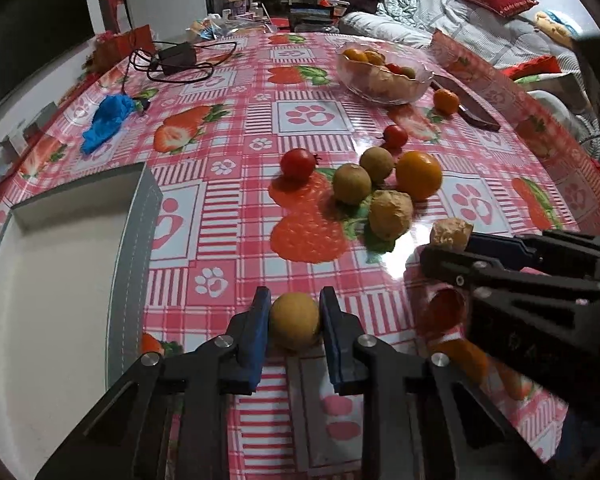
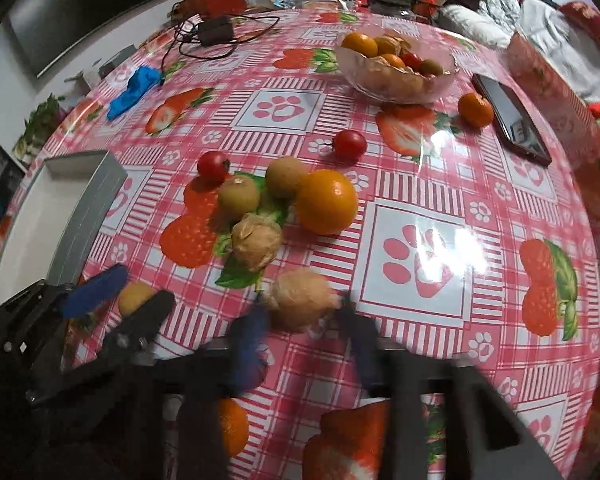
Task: Organize fruits
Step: 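Grasp a round brown fruit with the left tool while the right tool grasps a physalis, then carry both fruits over the white tray and open both tools to drop them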
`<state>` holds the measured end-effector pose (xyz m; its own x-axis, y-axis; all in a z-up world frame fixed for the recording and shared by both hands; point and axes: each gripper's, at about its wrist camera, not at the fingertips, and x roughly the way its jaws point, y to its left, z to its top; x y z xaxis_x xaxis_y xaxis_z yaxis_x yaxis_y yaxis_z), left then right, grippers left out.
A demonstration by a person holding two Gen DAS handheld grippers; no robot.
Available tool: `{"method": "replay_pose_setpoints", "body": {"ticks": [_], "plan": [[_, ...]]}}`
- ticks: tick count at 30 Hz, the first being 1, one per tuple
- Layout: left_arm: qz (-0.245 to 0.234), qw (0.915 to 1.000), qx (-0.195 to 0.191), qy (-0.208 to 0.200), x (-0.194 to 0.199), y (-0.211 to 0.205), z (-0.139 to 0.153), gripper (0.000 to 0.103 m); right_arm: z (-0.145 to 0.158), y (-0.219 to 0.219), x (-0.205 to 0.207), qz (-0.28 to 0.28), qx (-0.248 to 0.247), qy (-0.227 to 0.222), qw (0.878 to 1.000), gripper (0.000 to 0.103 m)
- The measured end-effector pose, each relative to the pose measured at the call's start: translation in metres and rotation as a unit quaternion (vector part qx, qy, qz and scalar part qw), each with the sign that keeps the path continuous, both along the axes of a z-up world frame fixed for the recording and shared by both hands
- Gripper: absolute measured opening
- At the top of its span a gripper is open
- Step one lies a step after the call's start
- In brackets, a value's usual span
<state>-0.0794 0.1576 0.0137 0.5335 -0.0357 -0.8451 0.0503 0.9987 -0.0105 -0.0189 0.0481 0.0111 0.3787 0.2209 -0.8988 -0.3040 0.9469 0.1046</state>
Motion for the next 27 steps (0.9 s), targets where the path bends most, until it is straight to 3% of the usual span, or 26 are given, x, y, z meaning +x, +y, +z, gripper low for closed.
{"method": "replay_pose_setpoints", "body": {"ticks": [4, 13, 20, 27], "plan": [[0.006, 0.9995, -0.031, -0.005, -0.011, 0.008, 0.01, 0.027, 0.01, -0.018, -0.006, -0.016, 0.048, -0.001, 0.999, 0.031], [0.018, 0.998, -0.048, -0.039, -0.04, 0.034, 0.058, 0.027, 0.046, -0.018, -0.025, -0.004, 0.06, -0.024, 0.998, 0.031], [0.048, 0.9967, -0.035, -0.055, -0.066, 0.083, 0.082, 0.027, 0.069, 0.024, -0.04, 0.034, 0.066, -0.037, 0.997, 0.032], [0.105, 0.9924, -0.017, -0.063, -0.089, 0.149, 0.091, 0.027, 0.08, 0.095, -0.051, 0.097, 0.066, -0.038, 0.992, 0.032]]}}
